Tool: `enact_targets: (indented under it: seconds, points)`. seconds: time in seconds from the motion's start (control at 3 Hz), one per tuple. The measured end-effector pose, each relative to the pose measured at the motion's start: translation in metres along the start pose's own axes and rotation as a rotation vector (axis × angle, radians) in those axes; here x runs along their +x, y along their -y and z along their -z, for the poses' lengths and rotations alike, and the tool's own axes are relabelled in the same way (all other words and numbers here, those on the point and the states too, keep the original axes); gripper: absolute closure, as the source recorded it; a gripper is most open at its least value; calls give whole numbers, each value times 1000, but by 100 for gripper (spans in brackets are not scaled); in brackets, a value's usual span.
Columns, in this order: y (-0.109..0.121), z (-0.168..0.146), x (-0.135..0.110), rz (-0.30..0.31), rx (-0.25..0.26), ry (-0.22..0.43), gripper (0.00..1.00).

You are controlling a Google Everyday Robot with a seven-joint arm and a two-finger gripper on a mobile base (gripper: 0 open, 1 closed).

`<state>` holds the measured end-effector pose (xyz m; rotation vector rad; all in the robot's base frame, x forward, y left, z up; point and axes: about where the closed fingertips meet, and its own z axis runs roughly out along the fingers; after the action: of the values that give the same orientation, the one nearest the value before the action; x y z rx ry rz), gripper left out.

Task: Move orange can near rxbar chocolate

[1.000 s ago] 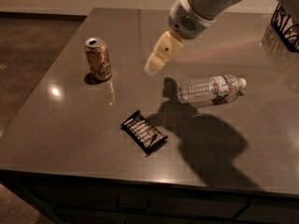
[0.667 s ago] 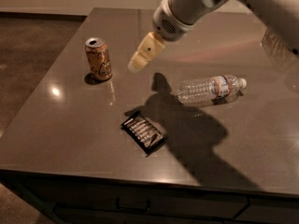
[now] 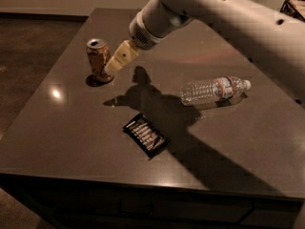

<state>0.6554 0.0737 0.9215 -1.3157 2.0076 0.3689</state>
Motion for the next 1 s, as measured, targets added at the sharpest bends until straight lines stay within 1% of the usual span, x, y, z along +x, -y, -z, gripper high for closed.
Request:
enact_targets:
  seconds: [0.33,0.67,1.0]
  points:
    - [-8,-23,-13,30,-31,38,0]
    - [-19,-46,-31,63,-75,82,0]
    - [-26,-57,-43,84,-116,110,0]
